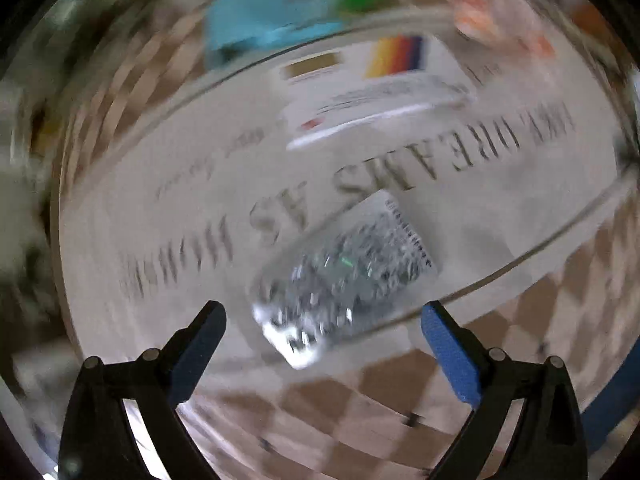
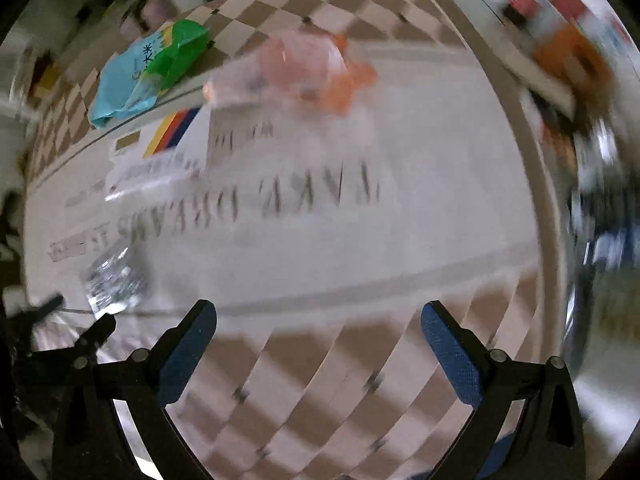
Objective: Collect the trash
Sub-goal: 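Grasp the blister pack with left tool while right tool grasps the orange plastic bag, then lift blister pack and orange bag and carry both over the bin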
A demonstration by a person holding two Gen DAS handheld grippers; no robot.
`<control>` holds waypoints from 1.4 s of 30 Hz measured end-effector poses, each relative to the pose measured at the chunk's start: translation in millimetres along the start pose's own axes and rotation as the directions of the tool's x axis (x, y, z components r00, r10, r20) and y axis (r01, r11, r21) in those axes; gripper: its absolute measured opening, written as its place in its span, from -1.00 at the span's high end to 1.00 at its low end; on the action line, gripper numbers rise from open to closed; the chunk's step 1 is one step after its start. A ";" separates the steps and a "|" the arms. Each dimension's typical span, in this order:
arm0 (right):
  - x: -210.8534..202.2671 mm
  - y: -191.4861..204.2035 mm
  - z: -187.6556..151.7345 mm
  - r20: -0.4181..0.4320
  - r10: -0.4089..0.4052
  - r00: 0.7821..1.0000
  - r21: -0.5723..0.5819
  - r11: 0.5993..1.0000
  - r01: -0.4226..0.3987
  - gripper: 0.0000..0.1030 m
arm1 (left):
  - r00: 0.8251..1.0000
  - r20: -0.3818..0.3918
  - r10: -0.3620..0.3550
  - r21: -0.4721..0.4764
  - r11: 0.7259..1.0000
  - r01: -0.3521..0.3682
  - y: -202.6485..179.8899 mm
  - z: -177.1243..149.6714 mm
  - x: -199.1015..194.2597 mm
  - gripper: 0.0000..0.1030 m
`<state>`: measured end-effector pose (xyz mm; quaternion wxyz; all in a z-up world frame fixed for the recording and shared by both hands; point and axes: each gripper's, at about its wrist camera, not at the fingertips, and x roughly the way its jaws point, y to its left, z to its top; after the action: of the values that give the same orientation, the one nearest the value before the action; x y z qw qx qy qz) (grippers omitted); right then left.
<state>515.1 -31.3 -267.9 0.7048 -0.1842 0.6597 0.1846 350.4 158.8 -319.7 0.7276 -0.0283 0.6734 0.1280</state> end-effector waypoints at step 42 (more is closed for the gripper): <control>58.3 -5.1 4.3 -0.016 0.052 0.999 0.099 0.994 -0.050 0.32 | 0.989 -0.085 -0.120 0.435 0.889 0.145 -107.6 37.1 5.9 0.02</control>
<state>525.0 -32.5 -325.8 0.7019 -0.1342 0.6791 0.1680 411.0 63.8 -336.2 0.7030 0.0871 0.7015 -0.0781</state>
